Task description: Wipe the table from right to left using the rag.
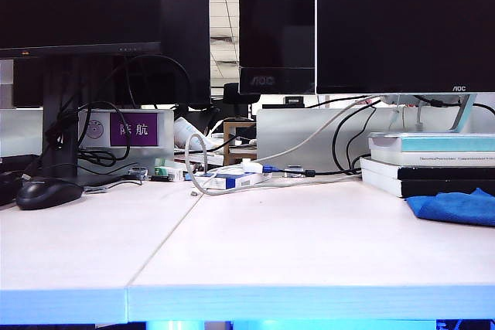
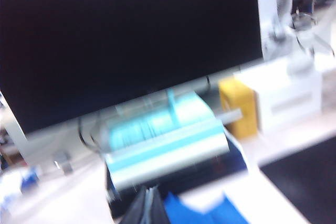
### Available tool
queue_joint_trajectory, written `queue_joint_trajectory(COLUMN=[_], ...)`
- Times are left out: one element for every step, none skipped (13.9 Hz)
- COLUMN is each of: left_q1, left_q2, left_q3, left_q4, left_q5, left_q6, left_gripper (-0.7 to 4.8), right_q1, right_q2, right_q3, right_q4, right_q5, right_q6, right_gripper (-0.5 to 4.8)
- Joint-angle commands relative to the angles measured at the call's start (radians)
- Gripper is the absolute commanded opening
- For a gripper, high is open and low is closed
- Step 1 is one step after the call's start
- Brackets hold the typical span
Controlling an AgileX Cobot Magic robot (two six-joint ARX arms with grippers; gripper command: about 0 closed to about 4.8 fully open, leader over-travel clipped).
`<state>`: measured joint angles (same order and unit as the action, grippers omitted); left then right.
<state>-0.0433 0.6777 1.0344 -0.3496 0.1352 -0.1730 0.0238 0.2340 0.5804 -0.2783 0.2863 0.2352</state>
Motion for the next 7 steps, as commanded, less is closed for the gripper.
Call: queue_joint_trajectory(left_q1=[-0.001,-0.001,-0.001,-0.002,-0.006,-0.026,-0.039], left_q2=[0.161,0.194,0.256,0.277,0.296,0.312,0.322], left_q3=[0.253,0.305,0.421,0.473,0.527,0.582,0.613], left_q4=[-0.258,-0.301,-0.369,-0.383,-0.383,-0.386,-0.392], left_q5=[0.351,0.406,0.507,0.534,0.561,0.558,0.558], left_q6=[-0.061,-0.07,-0.07,-0.071,-0.07,-0.061,-0.047], left_gripper=[-0.05,-0.05,-0.05,-0.05,-0.05,-0.05,-0.05], right_q1=[0.0,0.0,0.0,0.0,0.0,0.0,0.0], right_q2=[0.182,0.237,0.355,0.438,0.533,0.63,0.694], right_q3=[0.164,0.2,0.288,0.357,0.441,0.528,0.587], right_q4=[0.056,0.058,0.032,-0.003,-0.051,-0.107,-0.15], right_q5=[0.004,0.011,0.011,0.008,-0.018,-0.055,-0.069], right_q6=[-0.035,-0.045,-0.044,-0.045,-0.052,-0.056,-0.056], right_gripper=[-0.06,-0.06,-0.06,-0.06,-0.06,-0.06,-0.06])
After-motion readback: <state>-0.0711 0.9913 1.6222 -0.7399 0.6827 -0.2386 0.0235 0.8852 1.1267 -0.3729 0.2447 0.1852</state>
